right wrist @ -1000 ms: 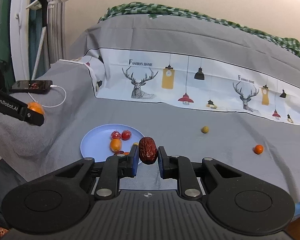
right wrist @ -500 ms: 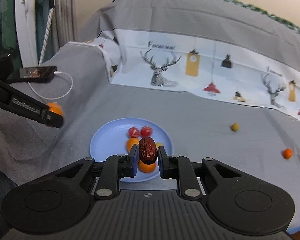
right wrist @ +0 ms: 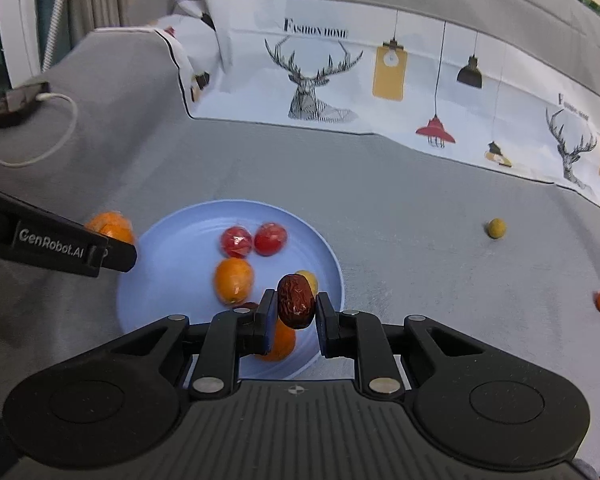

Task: Organize fruits
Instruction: 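Carry both fruits to the blue plate and open both tools, then withdraw both tools from the plate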

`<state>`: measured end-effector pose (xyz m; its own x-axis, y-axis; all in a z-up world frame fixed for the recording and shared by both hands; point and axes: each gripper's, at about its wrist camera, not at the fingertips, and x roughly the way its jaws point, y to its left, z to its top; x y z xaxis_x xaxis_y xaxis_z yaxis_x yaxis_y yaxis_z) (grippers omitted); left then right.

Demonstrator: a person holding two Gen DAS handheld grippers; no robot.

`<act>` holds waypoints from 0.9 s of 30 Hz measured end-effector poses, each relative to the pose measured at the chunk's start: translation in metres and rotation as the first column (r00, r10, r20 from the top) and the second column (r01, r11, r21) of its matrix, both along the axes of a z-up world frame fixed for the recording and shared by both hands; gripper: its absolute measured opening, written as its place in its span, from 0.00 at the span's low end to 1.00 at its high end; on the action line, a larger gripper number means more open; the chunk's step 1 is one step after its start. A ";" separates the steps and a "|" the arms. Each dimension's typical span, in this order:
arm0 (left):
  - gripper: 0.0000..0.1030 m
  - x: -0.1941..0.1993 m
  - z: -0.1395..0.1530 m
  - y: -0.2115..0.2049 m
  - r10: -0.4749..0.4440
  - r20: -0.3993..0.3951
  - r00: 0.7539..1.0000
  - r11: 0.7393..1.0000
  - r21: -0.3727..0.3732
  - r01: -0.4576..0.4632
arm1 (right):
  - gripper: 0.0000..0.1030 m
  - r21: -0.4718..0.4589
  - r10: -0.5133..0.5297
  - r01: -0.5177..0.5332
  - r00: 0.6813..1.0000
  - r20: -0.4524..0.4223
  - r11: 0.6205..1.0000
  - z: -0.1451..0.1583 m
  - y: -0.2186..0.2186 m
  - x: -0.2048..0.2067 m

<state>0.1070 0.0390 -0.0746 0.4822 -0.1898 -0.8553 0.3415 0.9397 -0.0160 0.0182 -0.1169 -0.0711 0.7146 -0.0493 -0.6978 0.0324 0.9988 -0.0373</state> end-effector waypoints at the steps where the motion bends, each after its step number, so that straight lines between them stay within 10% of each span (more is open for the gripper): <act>1: 0.40 0.002 -0.003 -0.002 -0.003 0.000 1.000 1.000 0.006 0.003 | 0.20 -0.001 0.003 -0.003 1.000 -0.008 1.000 -0.004 -0.001 0.005; 5: 0.42 0.011 -0.015 -0.006 -0.010 -0.010 1.000 1.000 0.012 0.010 | 0.20 -0.004 0.012 -0.012 1.000 -0.029 1.000 -0.016 -0.004 0.021; 7: 0.85 0.011 -0.014 -0.008 -0.031 0.012 0.999 1.000 0.000 0.031 | 0.24 0.001 0.017 -0.017 0.998 -0.055 1.000 -0.020 -0.004 0.029; 9: 1.00 0.004 -0.005 -0.009 -0.037 0.099 0.994 0.999 0.019 0.035 | 0.53 -0.008 0.003 -0.004 0.997 -0.082 1.000 -0.020 -0.006 0.035; 11: 1.00 -0.004 0.005 -0.009 -0.070 0.163 0.984 0.997 0.048 0.063 | 0.75 -0.012 -0.021 0.020 0.998 -0.067 1.000 -0.014 -0.008 0.031; 16: 1.00 -0.030 0.015 0.010 -0.044 0.105 0.994 0.997 0.069 0.037 | 0.87 -0.003 -0.018 0.018 0.996 -0.091 1.000 0.004 -0.004 -0.009; 27: 1.00 -0.114 0.052 0.049 0.041 0.088 0.995 0.999 0.031 -0.044 | 0.94 -0.043 0.029 -0.030 0.999 -0.032 0.999 0.052 0.029 -0.097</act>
<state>-0.0066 0.0884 -0.0223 0.5624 -0.1398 -0.8149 0.2996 0.9531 0.0433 -0.0790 -0.0876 -0.0193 0.6937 -0.0588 -0.7179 0.0009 0.9967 -0.0808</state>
